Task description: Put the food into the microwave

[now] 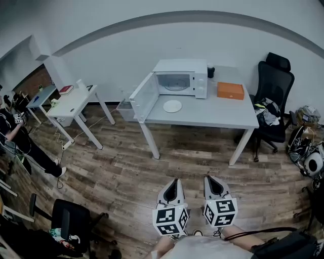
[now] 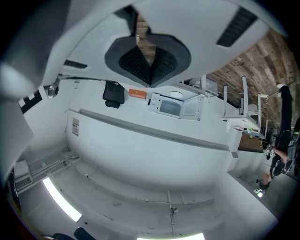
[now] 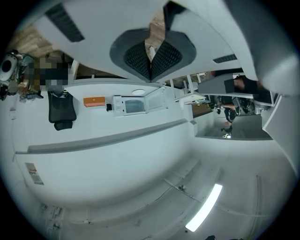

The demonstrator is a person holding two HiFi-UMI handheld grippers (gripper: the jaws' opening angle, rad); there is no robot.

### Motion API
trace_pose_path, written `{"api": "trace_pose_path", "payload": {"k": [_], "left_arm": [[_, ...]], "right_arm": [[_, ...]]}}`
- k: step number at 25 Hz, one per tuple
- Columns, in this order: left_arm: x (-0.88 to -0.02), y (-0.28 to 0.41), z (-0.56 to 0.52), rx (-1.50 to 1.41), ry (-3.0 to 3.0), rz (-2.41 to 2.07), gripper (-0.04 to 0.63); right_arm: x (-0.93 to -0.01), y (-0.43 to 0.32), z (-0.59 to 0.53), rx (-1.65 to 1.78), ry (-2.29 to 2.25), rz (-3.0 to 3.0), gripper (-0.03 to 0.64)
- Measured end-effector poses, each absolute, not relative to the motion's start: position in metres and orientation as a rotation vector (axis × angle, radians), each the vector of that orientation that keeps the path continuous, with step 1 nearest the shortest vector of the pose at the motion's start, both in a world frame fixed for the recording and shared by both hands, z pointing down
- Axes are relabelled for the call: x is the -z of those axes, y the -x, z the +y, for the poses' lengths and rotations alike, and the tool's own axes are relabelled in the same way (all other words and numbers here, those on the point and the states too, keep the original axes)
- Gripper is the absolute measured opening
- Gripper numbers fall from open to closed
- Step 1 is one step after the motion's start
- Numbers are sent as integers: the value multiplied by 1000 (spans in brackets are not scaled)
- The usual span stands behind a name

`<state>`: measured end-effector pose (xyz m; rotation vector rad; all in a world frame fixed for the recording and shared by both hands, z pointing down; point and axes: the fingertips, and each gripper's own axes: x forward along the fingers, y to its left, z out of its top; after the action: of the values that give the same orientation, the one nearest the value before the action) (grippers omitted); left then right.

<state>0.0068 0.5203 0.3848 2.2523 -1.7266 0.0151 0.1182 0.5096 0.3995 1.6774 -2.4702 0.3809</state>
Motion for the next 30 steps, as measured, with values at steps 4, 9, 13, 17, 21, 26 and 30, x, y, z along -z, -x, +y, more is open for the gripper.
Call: {"api": "trace_pose_path", "payload": {"k": [4,9,13,17,21,26,30], "left_arm": [[-386,0,518,-30,-2250,-1734,2],[-387,10,505,-46,-2266,-1723,2],[-387,22,493,-43,-2277,-1710,2],[-387,30,480,-40,-2293,-1698,2],[-395,37,472,-58,-2298,-1682,2],[-402,42,464,-79,-2294,-1669,2],[-406,42,452,-102,-2292,-1666,2]], "right_arm": [[-404,-119,506,-406,-1694,-2456,17],[-412,-111,494,-460,-1706,-2431,17],[-411,-97,485,-477,-1706,-2439,17],[-413,-85,478,-466,-1708,-2431,17],[-417,-78,471,-481,-1723,-2421,17],[-424,-82,466,-515,-1741,-2389,17],[-430,-85,457,-524,-1749,-2359,17]]}}
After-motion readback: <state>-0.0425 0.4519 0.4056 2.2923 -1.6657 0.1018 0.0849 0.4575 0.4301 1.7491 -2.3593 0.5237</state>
